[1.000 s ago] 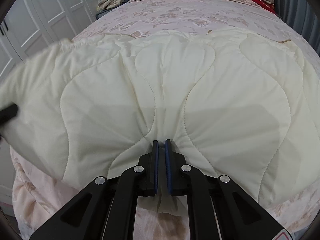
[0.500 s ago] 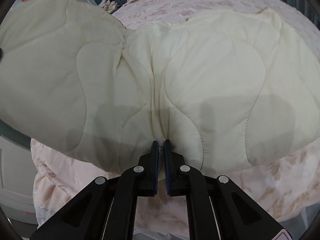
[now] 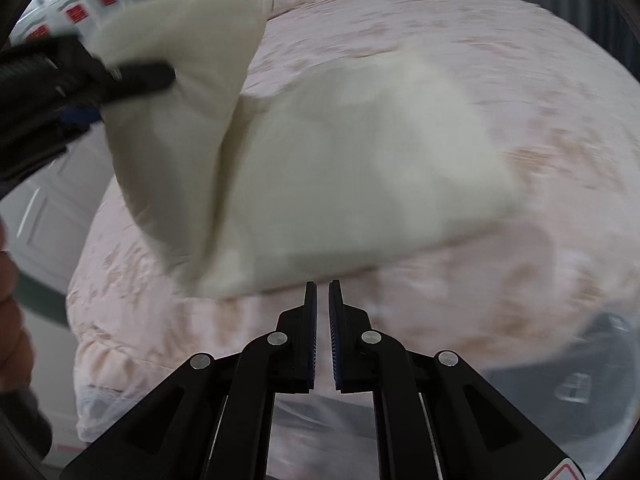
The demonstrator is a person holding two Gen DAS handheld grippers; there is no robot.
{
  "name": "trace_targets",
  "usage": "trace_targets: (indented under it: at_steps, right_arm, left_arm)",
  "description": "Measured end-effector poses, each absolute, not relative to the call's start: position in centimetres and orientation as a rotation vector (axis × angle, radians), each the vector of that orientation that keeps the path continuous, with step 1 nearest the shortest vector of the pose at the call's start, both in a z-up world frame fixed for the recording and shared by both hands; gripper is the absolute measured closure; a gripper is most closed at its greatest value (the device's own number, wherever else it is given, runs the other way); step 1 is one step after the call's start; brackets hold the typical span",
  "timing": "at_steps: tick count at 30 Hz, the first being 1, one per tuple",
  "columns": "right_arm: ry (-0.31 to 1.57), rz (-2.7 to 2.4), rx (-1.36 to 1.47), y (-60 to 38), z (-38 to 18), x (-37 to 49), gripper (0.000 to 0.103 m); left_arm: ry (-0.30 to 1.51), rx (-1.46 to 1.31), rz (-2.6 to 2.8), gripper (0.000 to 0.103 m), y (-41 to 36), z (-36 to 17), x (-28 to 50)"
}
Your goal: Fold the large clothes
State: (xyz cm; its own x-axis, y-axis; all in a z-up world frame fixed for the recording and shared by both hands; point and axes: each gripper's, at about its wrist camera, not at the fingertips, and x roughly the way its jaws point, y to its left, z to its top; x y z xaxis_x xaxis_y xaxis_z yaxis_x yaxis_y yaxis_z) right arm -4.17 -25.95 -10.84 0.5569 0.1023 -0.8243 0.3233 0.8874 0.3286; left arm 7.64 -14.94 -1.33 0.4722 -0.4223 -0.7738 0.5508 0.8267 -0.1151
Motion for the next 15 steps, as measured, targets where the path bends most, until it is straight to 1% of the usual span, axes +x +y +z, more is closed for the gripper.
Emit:
trace_targets:
  at_steps: [1, 7, 15]
  right_arm:
    - [0.977, -0.158, 0.495, -27.1, -10.8, -4.9, 0.093]
    - [0.955, -0.239, 0.544, -31.5, -10.6, -7.6, 0.093]
    - [0.948, -0.238, 0.565, -33.1, -11.0, -8.9, 0.093]
  left_arm:
    - [0.915, 0.176, -0.609, 0.086, -16.2, -2.1, 7.5]
    - [0.982, 0.271, -0.636, 0.086, -21.3, -6.5, 6.1]
    - [0.998, 0.405, -0.624, 0.086, -24.7, -10.7, 4.4]
